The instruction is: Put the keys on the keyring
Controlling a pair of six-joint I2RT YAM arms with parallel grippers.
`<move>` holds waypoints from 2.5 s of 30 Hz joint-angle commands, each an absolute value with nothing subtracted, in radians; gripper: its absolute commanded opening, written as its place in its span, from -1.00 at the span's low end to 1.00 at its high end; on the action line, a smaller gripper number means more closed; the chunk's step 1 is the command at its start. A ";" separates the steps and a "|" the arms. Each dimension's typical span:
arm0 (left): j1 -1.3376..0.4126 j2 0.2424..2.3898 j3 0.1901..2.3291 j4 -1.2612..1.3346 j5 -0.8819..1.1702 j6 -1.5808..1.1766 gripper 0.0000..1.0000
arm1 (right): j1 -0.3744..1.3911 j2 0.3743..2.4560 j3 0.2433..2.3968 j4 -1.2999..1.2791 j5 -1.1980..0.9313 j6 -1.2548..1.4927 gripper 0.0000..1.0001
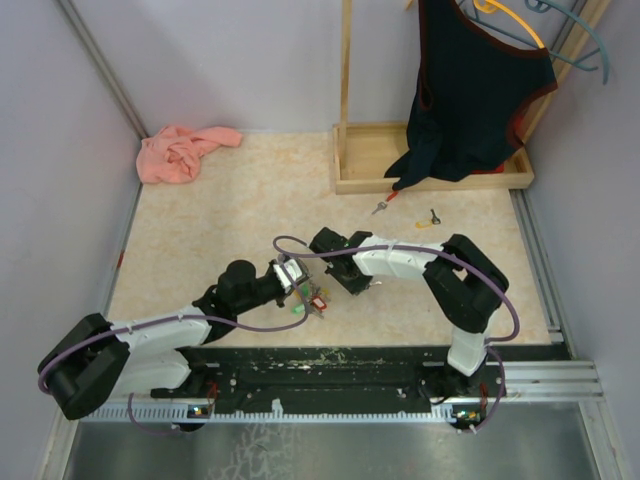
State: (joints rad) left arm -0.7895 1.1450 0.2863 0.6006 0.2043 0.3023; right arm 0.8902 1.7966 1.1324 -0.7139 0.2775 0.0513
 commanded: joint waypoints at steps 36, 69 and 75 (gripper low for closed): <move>-0.781 1.112 0.271 0.668 0.222 0.277 -0.98 | 0.823 1.380 0.614 0.095 0.098 0.128 -1.00; -0.774 1.088 0.255 0.680 0.196 0.270 -0.98 | 0.808 1.498 1.104 -0.658 0.106 0.001 0.40; -0.771 1.087 0.253 0.684 0.192 0.270 -0.98 | 0.862 1.596 1.135 -0.673 0.167 -0.035 0.26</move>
State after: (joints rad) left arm -0.7818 1.1084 0.2600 0.6285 0.2005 0.2840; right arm 0.8242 1.5455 1.0641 -0.6304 0.1169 0.0128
